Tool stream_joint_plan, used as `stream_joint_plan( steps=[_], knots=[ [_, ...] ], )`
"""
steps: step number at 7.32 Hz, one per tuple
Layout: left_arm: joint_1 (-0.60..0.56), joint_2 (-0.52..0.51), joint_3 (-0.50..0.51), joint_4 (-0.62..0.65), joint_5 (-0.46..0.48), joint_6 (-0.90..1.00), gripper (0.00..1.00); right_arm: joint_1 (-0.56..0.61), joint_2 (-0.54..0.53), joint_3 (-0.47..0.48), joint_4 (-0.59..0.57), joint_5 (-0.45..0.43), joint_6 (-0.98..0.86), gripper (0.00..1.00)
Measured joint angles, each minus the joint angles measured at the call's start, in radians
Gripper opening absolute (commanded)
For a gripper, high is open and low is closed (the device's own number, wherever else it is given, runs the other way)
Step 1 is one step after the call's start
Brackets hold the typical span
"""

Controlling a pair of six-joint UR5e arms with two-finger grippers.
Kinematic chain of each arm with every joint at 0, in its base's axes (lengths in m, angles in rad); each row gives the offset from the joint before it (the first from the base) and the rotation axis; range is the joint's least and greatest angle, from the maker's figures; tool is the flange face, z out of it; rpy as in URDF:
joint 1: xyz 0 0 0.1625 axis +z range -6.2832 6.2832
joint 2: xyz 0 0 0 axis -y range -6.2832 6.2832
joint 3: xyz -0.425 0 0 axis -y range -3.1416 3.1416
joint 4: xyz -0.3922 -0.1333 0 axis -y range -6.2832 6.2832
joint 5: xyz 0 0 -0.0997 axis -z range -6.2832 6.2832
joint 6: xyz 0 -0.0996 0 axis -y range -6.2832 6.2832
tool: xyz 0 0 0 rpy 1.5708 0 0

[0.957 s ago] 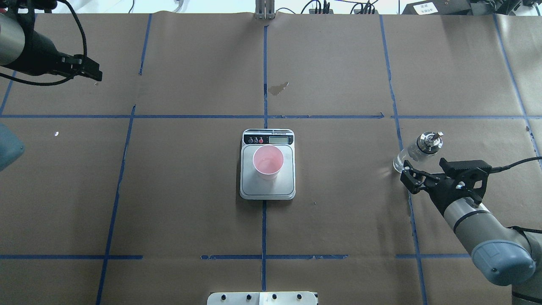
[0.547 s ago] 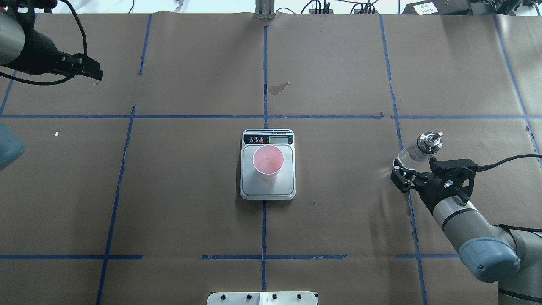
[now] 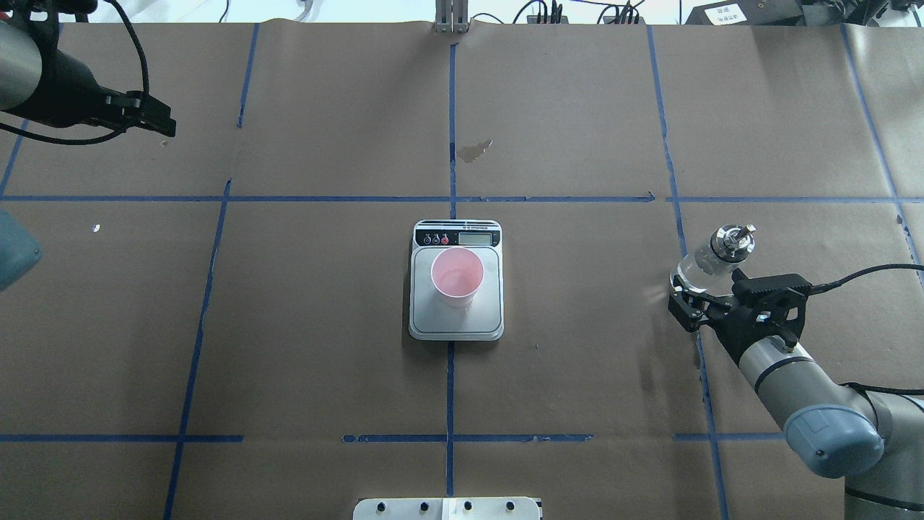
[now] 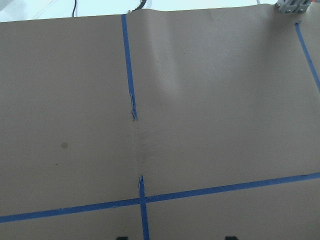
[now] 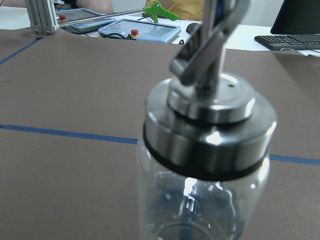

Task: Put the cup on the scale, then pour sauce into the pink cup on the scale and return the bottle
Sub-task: 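Close the right gripper around the glass sauce bottle, then lift the bottle with the right gripper and carry it toward the scale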

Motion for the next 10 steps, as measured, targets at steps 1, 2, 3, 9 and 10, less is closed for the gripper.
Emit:
stream_joint_plan(
  steps=[1, 2, 3, 9, 10],
  knots=[
    [0.0, 0.0, 0.0, 0.0, 0.0, 0.0, 0.72, 0.0, 0.001, -0.009, 0.012, -0.001, -0.013, 1.0],
    [0.0, 0.0, 0.0, 0.0, 0.0, 0.0, 0.72, 0.002, 0.002, -0.013, 0.016, -0.001, -0.019, 1.0],
    [0.0, -0.001, 0.0, 0.0, 0.0, 0.0, 0.72, 0.006, 0.005, -0.015, 0.018, -0.002, -0.021, 1.0],
    [0.0, -0.002, 0.001, 0.0, 0.0, 0.0, 0.72, 0.05, 0.052, -0.036, 0.019, -0.003, -0.032, 1.0],
    [0.0, -0.002, 0.001, 0.0, 0.0, 0.0, 0.72, 0.054, 0.053, -0.039, 0.019, -0.003, -0.033, 0.85]
  ],
)
